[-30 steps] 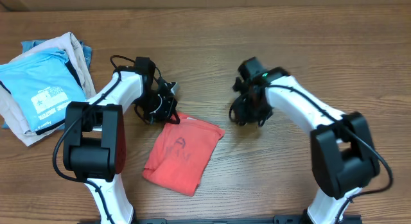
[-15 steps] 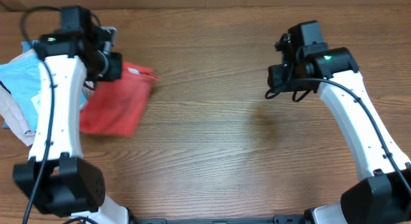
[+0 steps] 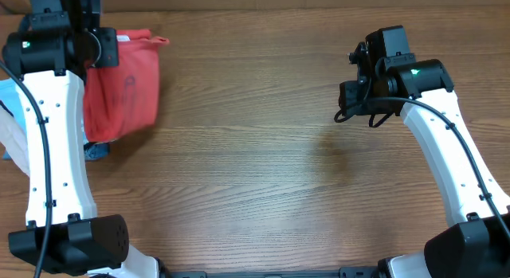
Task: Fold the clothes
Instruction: 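Grasp the red bundle with the left gripper and carry it left, then lower the red bundle onto the clothes stack and open the left gripper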
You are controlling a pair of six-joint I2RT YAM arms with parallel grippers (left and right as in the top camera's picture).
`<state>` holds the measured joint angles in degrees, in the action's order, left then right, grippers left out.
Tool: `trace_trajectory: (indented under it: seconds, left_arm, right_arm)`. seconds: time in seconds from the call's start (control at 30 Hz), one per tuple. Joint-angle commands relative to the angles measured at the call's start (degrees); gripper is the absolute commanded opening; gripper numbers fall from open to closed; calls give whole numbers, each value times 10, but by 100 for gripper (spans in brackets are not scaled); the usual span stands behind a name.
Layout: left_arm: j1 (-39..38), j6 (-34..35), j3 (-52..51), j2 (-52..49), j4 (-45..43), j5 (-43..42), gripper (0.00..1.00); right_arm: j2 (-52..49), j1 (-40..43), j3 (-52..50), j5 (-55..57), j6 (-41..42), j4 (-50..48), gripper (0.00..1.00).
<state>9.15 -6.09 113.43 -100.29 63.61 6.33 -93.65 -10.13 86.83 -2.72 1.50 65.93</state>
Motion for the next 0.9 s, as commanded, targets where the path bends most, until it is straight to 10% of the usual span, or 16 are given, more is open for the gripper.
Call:
trace_trajectory:
  seconds: [0.0, 0.87]
  left_arm:
    - [34, 17, 19, 17, -19, 26, 6]
    - [248, 35, 18, -163, -170, -15, 12]
  right_arm:
    - [12, 2, 12, 3, 0, 0, 52]
    - [12, 2, 12, 3, 0, 12, 52]
